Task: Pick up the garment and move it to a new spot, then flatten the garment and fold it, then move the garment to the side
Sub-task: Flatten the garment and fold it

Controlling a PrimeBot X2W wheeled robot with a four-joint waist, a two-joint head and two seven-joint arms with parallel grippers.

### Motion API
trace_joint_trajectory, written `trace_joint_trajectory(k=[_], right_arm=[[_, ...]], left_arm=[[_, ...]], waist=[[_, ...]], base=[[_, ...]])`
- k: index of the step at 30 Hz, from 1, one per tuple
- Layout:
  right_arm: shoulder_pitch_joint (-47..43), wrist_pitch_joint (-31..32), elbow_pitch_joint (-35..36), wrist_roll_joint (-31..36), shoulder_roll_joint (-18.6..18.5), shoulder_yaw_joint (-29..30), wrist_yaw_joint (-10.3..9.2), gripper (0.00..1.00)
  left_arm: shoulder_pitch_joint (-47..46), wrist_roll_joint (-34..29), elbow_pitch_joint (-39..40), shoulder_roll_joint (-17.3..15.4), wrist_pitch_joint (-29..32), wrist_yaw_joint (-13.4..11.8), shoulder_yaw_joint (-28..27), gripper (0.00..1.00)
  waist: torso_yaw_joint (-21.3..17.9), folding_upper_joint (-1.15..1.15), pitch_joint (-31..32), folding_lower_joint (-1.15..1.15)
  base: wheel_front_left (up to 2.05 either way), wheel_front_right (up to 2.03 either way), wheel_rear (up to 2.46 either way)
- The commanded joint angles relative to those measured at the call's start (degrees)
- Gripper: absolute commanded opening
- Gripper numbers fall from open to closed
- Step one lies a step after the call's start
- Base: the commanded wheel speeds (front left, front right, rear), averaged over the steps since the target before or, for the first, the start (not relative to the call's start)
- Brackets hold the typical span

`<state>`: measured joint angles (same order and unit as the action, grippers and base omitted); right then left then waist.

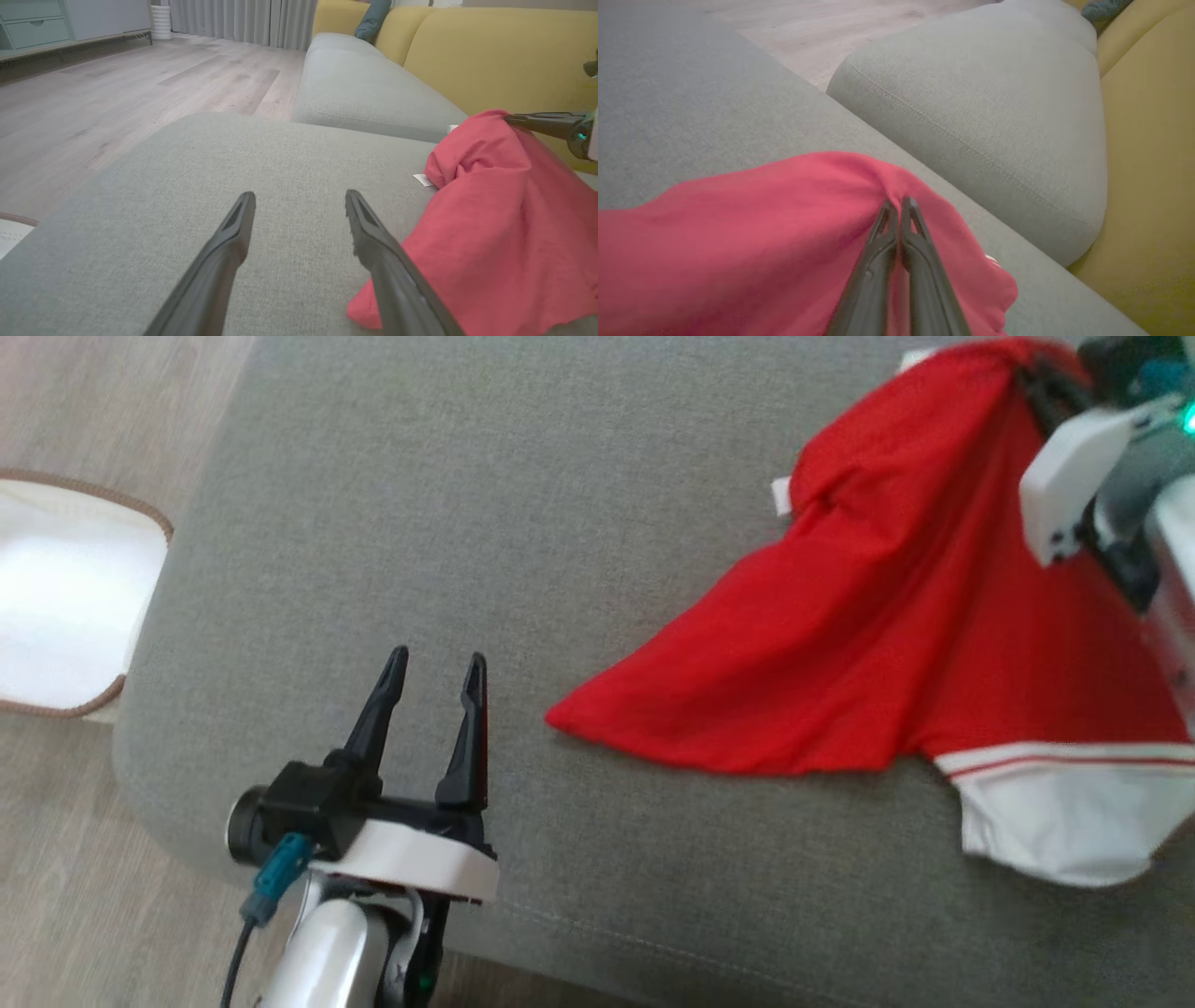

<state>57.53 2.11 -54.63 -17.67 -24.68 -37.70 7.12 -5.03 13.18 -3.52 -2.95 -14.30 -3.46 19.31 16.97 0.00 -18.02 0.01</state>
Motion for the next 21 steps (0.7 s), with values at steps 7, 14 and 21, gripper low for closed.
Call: trace_joint_trajectory(k=[7, 14, 21], right_arm=[[9.0, -1.0, -6.0, 6.0, -2.5, 2.1, 0.36, 0.0], [10.8, -7.0, -12.0, 10.2, -1.1, 8.6, 0.36, 1.0], [9.9, -13.1, -13.5, 11.7, 3.9, 12.9, 0.36, 1.0]], left_arm=[[-3.4, 0.3, 3.7, 0.1, -0.7, -0.3, -0.9, 1.0], [-3.6, 0.2, 4.3, 0.1, -0.7, -0.8, -1.0, 1.0], [-3.7, -0.6, 4.5, 0.1, -0.7, -0.7, -2.0, 1.0]], waist=[[2.8, 0.0, -2.2, -0.01], [2.6, 0.0, -3.0, -0.01], [-2.1, 0.0, -1.9, -0.01]], base=[[0.0, 0.0, 0.0], [0.0, 0.0, 0.0], [0.0, 0.0, 0.0]])
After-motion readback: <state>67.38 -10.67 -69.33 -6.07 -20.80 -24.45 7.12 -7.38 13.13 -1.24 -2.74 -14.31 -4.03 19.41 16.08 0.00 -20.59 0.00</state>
